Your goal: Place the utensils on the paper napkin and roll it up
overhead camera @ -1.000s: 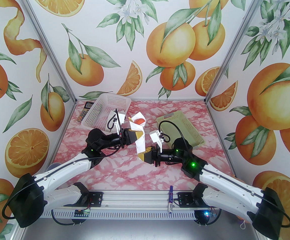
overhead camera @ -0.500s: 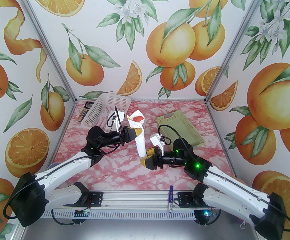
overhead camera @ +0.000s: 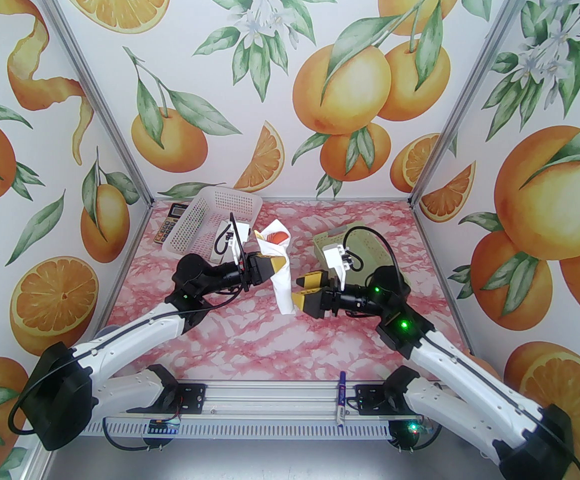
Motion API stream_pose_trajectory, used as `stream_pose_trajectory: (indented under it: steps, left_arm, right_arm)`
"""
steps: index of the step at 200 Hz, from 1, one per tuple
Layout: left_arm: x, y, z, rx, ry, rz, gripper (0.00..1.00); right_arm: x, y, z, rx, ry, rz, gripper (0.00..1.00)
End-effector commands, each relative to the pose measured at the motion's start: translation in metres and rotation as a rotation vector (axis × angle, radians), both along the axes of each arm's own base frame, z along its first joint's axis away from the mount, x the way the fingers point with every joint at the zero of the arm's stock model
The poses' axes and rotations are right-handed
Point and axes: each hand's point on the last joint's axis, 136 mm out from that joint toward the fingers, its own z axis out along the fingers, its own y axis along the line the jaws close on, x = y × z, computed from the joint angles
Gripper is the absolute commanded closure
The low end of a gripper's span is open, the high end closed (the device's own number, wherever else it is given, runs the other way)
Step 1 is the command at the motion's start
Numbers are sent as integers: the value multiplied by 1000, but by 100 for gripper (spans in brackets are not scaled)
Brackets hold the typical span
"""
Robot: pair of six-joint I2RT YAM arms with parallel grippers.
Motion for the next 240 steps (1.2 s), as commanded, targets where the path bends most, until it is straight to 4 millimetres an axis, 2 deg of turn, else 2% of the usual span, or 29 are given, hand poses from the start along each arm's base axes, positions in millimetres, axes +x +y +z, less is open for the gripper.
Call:
stream_pose_trajectory:
  steps: [1,22,58,125,171,196,227,240]
  left_arm:
    - [-6,-1,25,-51,-69,-18,100]
    - [-7,-3,25,-52,-68,-23,100]
    - [-8,-3,26,-55,-73,-20,100]
    - [-6,-3,27,-58,-70,-12,100]
    - [-6,-3,27,-54,-67,-16,100]
    - [-6,-2,27,-42,-66,-8,87]
    - [-2,9,28,-26,-58,29,69]
    - [0,14,29,-23,-55,44,57]
  right_arm:
    - [-1,6,33,80,-71,32,25]
    - [5,13,35,76,-71,35,29]
    - [8,20,32,67,-63,45,42]
    - [5,29,6,15,-6,64,56]
    - [4,27,5,19,0,53,79]
    - [3,26,3,12,8,52,90]
    - [3,25,-1,4,19,47,97]
    - [3,24,0,8,17,40,98]
